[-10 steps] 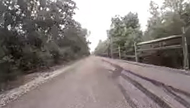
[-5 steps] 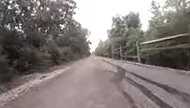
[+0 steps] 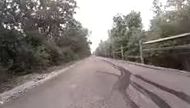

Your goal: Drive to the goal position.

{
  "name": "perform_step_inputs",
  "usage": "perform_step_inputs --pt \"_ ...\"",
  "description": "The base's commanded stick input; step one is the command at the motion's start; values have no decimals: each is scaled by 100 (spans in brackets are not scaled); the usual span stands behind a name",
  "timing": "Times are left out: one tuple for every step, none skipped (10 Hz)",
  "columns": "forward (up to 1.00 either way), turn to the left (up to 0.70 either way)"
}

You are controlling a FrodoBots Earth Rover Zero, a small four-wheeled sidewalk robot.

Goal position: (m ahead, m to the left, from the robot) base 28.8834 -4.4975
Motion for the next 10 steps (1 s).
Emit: perform_step_inputs --pt "70 0" --pt "70 0" --pt "70 0" --pt "70 0" --pt "70 0" --pt "70 0" --pt "70 0" --pt "70 0" --pt "70 0" --pt "70 0"
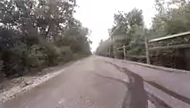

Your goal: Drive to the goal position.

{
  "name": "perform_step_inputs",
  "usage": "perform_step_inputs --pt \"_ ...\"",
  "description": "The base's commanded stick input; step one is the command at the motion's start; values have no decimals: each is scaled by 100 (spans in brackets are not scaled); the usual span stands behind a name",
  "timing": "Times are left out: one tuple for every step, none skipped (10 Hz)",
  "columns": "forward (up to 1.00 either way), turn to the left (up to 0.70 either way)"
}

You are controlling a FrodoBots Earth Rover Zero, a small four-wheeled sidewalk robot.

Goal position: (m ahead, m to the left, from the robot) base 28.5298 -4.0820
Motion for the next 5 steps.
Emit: perform_step_inputs --pt "70 0" --pt "70 0" --pt "70 0" --pt "70 0" --pt "70 0"
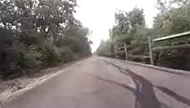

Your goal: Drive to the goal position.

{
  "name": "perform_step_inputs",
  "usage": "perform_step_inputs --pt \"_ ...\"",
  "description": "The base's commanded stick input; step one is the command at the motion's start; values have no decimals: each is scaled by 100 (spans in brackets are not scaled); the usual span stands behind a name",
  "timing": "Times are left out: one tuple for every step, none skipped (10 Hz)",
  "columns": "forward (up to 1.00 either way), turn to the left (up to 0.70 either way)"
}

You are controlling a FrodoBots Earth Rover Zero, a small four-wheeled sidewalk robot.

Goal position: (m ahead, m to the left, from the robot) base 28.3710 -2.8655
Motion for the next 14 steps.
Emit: perform_step_inputs --pt "70 0" --pt "70 0" --pt "70 0" --pt "70 0" --pt "70 0" --pt "70 0" --pt "70 0" --pt "70 0" --pt "70 0" --pt "70 0" --pt "70 0" --pt "70 0" --pt "70 0" --pt "70 1"
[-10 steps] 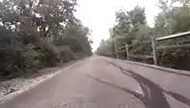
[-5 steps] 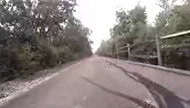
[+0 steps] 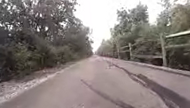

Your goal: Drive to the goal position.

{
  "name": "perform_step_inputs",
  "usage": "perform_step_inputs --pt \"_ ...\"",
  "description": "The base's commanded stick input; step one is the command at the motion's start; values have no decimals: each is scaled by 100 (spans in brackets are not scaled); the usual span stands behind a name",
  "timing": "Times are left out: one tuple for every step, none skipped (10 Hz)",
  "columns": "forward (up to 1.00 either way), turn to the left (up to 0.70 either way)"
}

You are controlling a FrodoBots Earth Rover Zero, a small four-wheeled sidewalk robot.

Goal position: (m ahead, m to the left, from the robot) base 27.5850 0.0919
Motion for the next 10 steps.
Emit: perform_step_inputs --pt "70 7" --pt "70 13" --pt "70 20" --pt "70 11" --pt "70 1" --pt "70 0" --pt "70 0" --pt "70 0" --pt "70 0" --pt "70 0"
